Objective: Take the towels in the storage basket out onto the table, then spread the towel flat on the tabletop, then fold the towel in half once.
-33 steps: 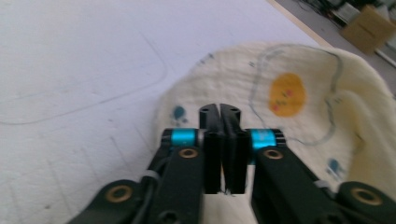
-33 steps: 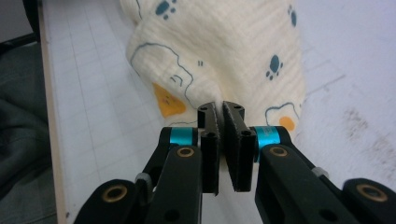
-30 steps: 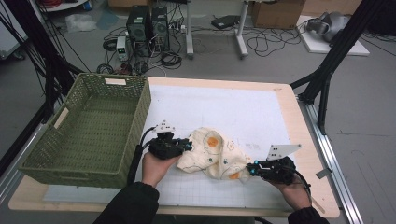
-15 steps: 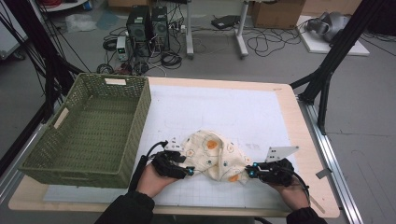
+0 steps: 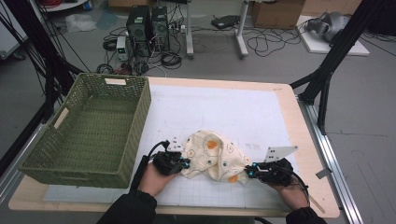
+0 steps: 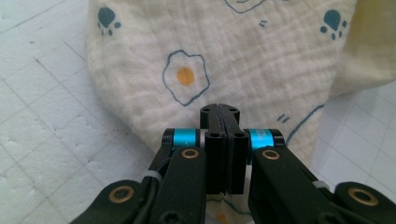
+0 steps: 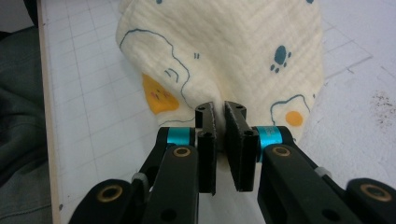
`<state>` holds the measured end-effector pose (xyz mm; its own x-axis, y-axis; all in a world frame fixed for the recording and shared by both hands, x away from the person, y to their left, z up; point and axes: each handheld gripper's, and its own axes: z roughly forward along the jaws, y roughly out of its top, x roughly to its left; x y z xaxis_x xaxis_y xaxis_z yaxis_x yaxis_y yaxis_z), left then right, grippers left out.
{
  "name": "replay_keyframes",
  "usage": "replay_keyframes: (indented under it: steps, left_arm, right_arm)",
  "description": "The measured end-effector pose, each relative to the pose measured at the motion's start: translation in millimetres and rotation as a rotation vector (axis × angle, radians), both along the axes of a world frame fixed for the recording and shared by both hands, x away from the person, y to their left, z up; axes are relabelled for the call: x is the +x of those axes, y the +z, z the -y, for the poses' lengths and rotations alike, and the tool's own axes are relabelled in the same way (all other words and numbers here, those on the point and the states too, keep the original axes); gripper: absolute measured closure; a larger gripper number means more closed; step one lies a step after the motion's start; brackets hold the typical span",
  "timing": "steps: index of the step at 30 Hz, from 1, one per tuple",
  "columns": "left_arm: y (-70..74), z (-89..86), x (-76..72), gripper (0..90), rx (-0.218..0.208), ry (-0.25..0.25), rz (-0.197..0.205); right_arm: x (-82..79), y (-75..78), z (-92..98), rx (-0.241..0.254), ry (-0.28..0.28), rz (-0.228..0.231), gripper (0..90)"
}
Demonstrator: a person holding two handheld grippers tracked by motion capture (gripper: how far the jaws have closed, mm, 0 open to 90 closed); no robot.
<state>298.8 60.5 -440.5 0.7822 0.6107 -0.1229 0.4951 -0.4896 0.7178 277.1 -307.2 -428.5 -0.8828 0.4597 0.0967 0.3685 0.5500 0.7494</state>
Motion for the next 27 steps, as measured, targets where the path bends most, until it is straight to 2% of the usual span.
replay_keyframes:
  steps: [4,9,16,17,20,23,24,26,27]
  left_arm:
    - [-0.6,-1.3,1.6,89.1,-0.013,-0.001,-0.012]
    - [0.8,-1.5,0.3,89.6,-0.015,0.012,0.011]
    - [12.4,-7.9,3.5,89.8,-0.087,0.097,0.062]
    - [15.7,-8.9,5.8,89.8,-0.117,0.126,0.071]
    - [23.9,-10.5,14.8,89.8,-0.162,0.192,0.104]
    - [31.1,-10.4,31.0,89.8,-0.214,0.305,0.152]
    - [32.9,-10.7,39.4,89.8,-0.232,0.368,0.166]
    - [34.2,-12.2,49.5,89.7,-0.234,0.438,0.178]
    - [34.5,-14.4,52.0,89.2,-0.261,0.464,0.181]
  right_arm:
    - [2.1,0.2,-0.5,0.012,-0.002,0.0,83.3]
    - [3.9,-0.4,-1.4,0.014,0.001,-0.003,83.2]
    - [1.4,0.6,-1.3,0.019,0.005,0.0,82.7]
    - [1.1,0.8,-1.2,0.018,0.006,-0.002,82.7]
    - [1.0,1.3,-1.8,0.025,0.006,0.001,82.7]
    - [0.8,1.8,-2.6,0.026,0.01,0.001,82.7]
    - [1.2,1.6,-2.8,0.028,0.011,0.004,82.7]
    - [2.1,1.7,-2.5,0.032,0.007,0.002,82.7]
    - [2.7,1.7,-2.3,0.033,0.006,0.001,82.7]
